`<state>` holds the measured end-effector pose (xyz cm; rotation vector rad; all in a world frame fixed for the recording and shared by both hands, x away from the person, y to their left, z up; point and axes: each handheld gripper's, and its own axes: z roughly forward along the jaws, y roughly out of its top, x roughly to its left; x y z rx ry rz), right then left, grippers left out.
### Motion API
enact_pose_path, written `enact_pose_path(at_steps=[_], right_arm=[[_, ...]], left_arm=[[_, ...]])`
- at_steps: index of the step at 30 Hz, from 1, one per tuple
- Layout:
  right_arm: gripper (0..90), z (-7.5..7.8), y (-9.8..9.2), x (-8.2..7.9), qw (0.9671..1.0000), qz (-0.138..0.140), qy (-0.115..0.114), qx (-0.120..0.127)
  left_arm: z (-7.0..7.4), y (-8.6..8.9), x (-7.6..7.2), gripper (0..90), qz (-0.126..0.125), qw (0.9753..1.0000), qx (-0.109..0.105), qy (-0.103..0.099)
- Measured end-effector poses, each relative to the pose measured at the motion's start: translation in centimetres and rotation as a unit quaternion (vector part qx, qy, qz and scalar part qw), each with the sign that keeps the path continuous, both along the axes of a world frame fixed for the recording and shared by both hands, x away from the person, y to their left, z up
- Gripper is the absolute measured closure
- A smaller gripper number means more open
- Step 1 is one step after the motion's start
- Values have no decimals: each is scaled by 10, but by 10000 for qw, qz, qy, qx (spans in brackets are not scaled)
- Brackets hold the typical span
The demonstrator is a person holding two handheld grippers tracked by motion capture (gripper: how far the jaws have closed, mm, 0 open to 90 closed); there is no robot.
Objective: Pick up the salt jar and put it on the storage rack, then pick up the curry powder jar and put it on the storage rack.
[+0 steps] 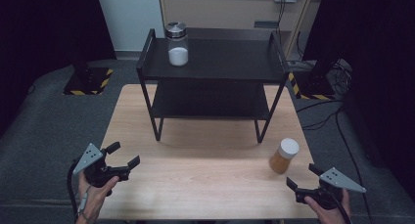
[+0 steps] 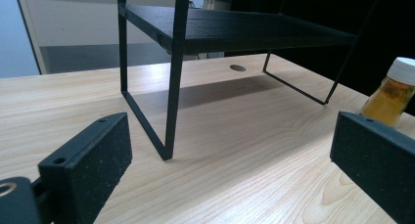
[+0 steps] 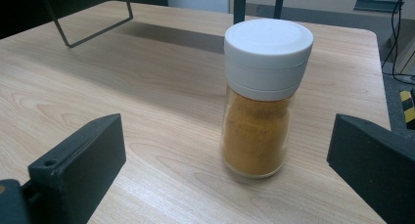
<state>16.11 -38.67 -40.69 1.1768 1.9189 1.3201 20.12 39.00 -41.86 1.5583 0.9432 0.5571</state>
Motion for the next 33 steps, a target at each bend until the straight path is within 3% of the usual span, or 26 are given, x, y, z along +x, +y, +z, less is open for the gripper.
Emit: enact_pose_path(at_steps=[14, 33], right_arm=[[12, 0, -1, -1, 10000, -27, -21, 6], [14, 3, -6, 0, 10000, -4, 16, 61]], left_arm=[[-1, -1, -6, 7, -12, 9993, 93, -349], [0, -1, -8, 4, -220, 9978, 219, -584]])
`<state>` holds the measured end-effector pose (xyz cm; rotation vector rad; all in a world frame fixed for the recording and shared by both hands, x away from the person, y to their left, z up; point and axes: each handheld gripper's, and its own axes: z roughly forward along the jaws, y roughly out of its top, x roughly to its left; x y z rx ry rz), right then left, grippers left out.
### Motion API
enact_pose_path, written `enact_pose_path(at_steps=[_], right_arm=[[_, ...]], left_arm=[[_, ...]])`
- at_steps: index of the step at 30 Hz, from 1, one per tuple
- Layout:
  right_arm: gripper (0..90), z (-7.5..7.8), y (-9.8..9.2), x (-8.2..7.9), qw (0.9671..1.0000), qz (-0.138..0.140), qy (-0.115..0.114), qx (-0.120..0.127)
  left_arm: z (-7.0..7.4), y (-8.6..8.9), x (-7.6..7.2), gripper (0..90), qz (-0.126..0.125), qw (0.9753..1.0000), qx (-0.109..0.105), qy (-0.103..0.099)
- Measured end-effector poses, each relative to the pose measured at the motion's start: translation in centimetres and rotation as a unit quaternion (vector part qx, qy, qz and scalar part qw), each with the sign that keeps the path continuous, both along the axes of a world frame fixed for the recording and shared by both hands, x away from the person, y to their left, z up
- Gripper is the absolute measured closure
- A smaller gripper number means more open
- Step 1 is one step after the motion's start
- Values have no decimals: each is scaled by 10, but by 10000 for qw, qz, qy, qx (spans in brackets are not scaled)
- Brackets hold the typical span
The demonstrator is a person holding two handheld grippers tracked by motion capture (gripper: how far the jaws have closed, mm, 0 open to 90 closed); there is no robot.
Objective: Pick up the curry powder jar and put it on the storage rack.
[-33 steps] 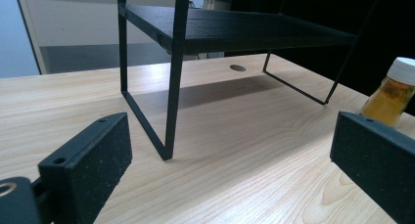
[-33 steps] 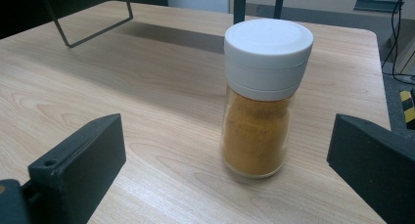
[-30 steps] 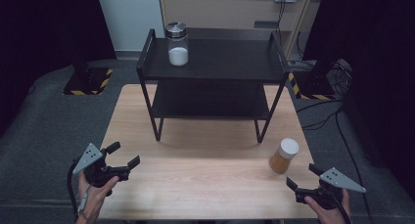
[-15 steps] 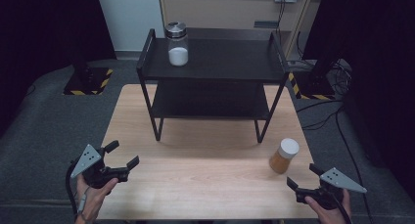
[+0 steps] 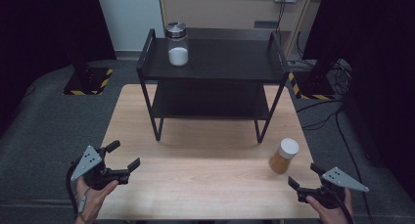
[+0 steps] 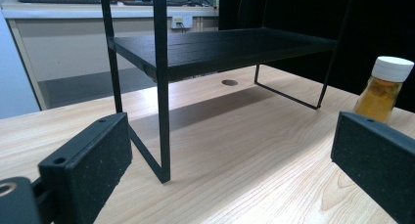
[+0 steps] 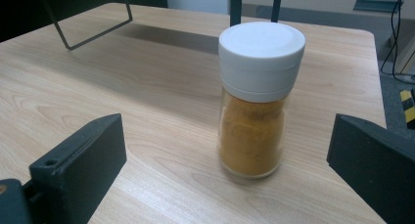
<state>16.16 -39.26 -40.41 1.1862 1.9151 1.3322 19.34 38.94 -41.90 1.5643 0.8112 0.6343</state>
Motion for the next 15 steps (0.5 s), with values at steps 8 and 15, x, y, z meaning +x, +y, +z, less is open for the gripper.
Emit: enact_pose_path(at_steps=[8, 15], right_arm=[[16, 8, -7, 0, 9998, 84, -70, 149], [21, 19, -15, 0, 9994, 208, -75, 262]], left_arm=[[0, 1, 1, 4, -49, 10000, 31, 22], [0, 1, 2, 5, -85, 9999, 40, 56]])
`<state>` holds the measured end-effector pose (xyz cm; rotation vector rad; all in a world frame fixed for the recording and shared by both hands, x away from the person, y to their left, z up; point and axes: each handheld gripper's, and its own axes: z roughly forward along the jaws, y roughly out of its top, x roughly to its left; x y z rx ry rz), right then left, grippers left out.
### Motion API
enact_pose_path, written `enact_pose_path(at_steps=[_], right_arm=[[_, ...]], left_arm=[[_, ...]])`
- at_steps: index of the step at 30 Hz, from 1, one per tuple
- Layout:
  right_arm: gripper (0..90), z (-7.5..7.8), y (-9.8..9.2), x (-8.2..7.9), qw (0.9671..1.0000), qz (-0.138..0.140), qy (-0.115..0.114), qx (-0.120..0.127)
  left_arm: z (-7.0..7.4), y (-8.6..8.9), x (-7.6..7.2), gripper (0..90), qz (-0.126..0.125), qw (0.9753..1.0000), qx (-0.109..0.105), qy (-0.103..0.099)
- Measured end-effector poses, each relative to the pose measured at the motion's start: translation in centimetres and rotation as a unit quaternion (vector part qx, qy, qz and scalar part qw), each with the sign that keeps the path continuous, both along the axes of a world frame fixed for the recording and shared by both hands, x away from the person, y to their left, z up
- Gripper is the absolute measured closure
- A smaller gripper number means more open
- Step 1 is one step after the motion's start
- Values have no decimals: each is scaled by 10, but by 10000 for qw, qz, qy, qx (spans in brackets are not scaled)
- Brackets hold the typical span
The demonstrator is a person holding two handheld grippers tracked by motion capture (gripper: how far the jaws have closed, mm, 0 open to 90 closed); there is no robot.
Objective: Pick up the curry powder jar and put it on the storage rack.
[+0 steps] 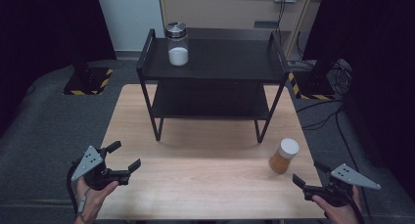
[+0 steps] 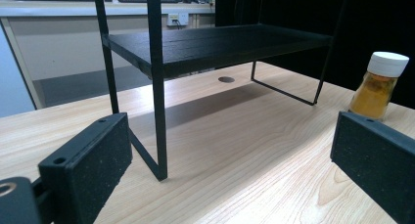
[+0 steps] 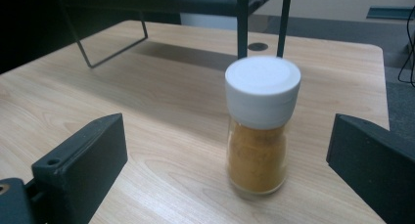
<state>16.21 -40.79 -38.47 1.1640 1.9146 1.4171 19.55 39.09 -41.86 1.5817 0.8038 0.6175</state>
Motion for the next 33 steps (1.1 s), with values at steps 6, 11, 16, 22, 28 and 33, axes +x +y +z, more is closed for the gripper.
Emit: enact_pose_path(at_steps=[6, 11, 16, 22, 28, 33], right_arm=[[28, 20, -13, 1, 9999, 118, -36, -84], [26, 35, -26, 1, 9997, 157, -139, -81], [18, 49, -40, 3, 9998, 146, -136, 15], [12, 61, -48, 6, 9997, 176, -180, -1], [11, 67, -51, 16, 9995, 282, -101, -91], [13, 65, -47, 29, 9992, 374, 23, -123]], left_arm=[[0, 1, 0, 5, -27, 10000, 12, 15], [0, 0, 1, 6, -58, 10000, 33, 24], [1, 0, 2, 8, -97, 9999, 56, 54], [0, 0, 3, 9, -118, 9999, 46, 94], [0, -2, 5, 9, -157, 9998, 81, 116], [0, -2, 5, 10, -152, 9998, 82, 137]])
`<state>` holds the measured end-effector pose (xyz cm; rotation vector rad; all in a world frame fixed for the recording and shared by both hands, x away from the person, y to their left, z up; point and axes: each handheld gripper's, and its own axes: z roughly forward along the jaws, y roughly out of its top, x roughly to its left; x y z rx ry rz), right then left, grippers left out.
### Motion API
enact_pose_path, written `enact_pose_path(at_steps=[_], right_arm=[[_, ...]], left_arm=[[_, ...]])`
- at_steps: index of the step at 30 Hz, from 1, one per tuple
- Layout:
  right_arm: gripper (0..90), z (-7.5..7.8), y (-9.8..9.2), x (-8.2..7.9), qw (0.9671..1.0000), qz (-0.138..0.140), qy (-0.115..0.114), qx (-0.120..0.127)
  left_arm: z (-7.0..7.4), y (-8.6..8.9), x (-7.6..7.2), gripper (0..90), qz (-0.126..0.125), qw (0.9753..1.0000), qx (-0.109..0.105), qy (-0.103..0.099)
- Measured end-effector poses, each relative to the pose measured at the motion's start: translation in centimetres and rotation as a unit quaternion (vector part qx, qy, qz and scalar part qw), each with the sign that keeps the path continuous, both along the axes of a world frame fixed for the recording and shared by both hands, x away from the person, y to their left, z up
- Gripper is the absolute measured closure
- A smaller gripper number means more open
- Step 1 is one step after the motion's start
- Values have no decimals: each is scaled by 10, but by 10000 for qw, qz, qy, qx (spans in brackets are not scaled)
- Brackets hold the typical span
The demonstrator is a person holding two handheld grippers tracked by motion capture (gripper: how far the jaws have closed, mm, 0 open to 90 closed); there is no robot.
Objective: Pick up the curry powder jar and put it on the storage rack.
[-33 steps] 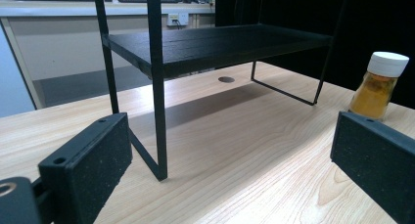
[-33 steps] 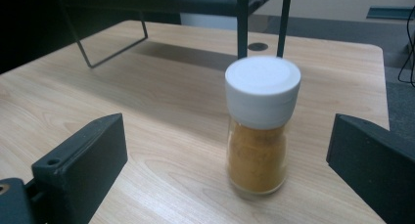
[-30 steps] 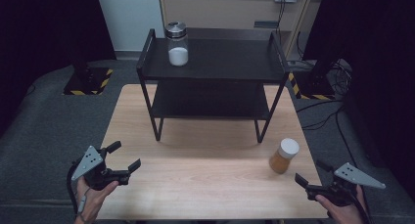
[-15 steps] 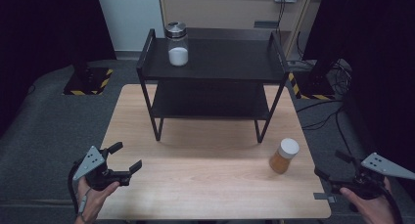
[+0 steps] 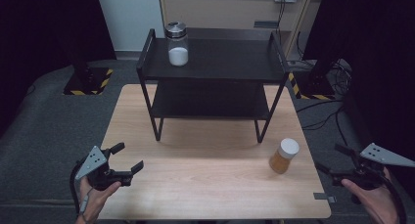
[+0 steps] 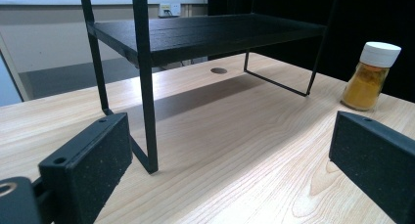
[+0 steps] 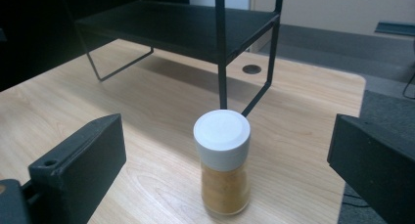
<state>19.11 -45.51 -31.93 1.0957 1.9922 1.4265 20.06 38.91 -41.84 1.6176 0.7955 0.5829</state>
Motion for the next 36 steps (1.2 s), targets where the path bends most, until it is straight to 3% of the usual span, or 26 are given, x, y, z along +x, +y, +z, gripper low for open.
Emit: enact_pose_path(at_steps=[9, 18, 32, 36], right_arm=[[17, -4, 17, 25, 9994, 131, 172, -273], [21, -14, 26, 51, 9983, 250, 392, -358], [32, -34, 42, 78, 9966, 310, 621, -454], [45, -37, 49, 85, 9955, 333, 659, -598]], left_arm=[[0, 0, 0, 11, 4, 10000, 9, 7], [0, 0, 0, 11, 11, 10000, 14, 1], [0, 0, 0, 12, 7, 10000, 26, -1], [0, 0, 0, 12, -2, 10000, 35, -3]])
